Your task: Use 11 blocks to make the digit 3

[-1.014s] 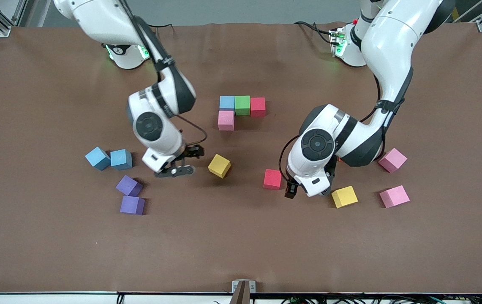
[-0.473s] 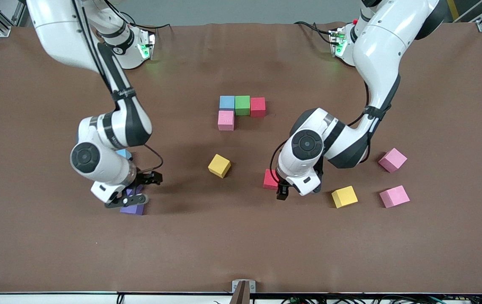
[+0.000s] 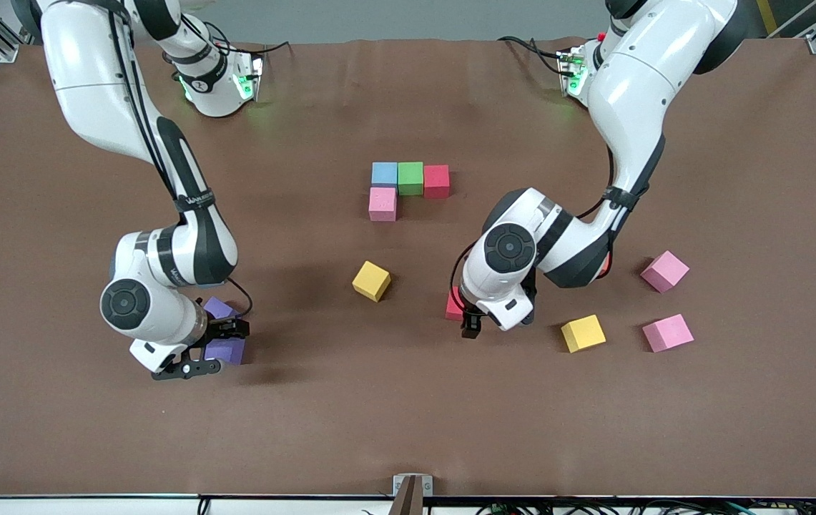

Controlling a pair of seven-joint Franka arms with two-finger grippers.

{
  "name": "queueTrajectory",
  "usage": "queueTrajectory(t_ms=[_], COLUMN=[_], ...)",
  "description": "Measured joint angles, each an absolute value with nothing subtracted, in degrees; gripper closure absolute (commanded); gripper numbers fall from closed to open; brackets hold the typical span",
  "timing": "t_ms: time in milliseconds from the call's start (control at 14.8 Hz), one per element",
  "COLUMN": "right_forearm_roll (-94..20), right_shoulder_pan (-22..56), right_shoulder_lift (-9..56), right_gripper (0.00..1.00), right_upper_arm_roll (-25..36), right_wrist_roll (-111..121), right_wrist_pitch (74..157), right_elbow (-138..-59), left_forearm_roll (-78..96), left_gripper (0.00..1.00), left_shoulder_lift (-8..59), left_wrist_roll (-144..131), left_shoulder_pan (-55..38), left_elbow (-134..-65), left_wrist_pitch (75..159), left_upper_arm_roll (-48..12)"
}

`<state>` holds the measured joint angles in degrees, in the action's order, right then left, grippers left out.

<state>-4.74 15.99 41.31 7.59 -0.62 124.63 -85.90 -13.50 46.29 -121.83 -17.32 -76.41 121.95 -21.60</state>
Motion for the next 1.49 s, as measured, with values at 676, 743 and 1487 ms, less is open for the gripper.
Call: queueTrajectory(t_ms=[676, 743, 1487], right_forearm_roll=[-4.81, -4.86, -4.99], right_shoulder_pan=[14.30, 14.30, 14.25], right_shoulder_lift=[44.21, 44.28, 47.24], right_gripper=[0.00, 0.00, 0.00], right_upper_arm_roll=[7.06, 6.99, 6.80], right_wrist_roll=[1.62, 1.39, -5.01], right_wrist_pitch=[123.84, 123.84, 123.70], right_elbow=[-83.27, -83.18, -79.11], left_forearm_roll=[-13.50, -13.50, -13.51], left_gripper=[0.00, 0.00, 0.00], left_shoulder_lift=[48.71, 48.91, 50.24], left_wrist_roll=[-121.83, -121.82, -121.77], left_shoulder_pan=[-17.91, -17.99, -18.53], left_elbow=[-77.11, -77.11, -77.11], left_wrist_pitch=[121.94, 121.94, 124.00], left_upper_arm_roll=[-21.59, -21.59, -21.57])
